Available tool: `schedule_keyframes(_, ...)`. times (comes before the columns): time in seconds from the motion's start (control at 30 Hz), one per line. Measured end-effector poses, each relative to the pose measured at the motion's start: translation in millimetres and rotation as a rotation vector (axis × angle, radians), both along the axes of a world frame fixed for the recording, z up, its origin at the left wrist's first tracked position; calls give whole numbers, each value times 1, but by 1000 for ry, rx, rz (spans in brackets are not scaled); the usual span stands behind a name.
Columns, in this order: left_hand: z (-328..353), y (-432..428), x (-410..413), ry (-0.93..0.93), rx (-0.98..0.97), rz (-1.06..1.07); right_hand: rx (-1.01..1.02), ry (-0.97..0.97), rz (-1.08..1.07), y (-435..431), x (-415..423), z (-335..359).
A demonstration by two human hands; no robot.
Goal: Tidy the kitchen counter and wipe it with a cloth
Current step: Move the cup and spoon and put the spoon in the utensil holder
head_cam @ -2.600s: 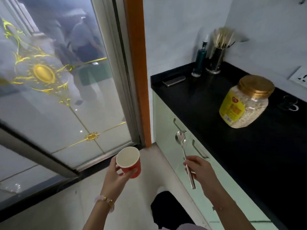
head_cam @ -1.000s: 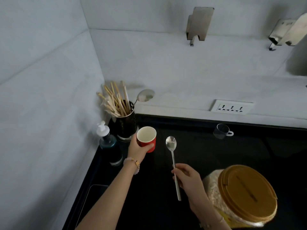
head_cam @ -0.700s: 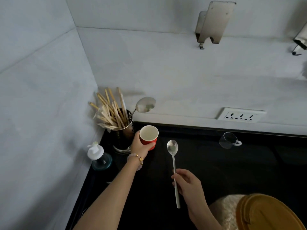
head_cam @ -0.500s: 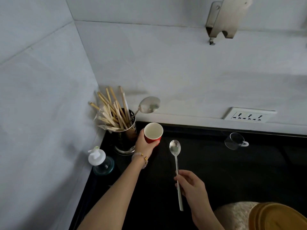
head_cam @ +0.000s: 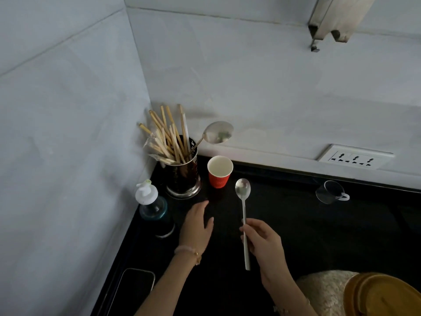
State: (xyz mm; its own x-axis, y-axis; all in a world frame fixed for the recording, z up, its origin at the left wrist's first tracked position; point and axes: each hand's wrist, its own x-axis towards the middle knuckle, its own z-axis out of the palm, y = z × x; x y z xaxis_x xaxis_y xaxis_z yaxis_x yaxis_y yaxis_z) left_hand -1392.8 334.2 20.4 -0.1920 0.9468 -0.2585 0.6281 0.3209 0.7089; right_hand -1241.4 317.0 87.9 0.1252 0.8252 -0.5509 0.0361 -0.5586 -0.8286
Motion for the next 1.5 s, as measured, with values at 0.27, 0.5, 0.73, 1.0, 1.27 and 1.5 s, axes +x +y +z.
schedule_keyframes(0.27, -25, -74, -15, 454, -141, -313, 124, 80, 43, 15, -23, 29)
schedule_keyframes(0.5, -24, -89, -31, 428, -126, -323, 423, 116, 134, 73, -68, 76)
schedule_keyframes(0.73, -28, -88, -38, 390, -130, -356, 592, 21, 158, 134, -111, 99)
schedule_keyframes(1.0, -34, -90, -39, 352, -90, -333, 742, -257, 252, 135, -126, 71)
schedule_keyframes(1.27, -34, -93, -38, 364, -60, -341, 716, -414, 402, 131, -126, 44)
schedule_keyframes(1.5, -32, -98, -36, 353, -46, -303, 629, -360, 436, 136, -124, 44)
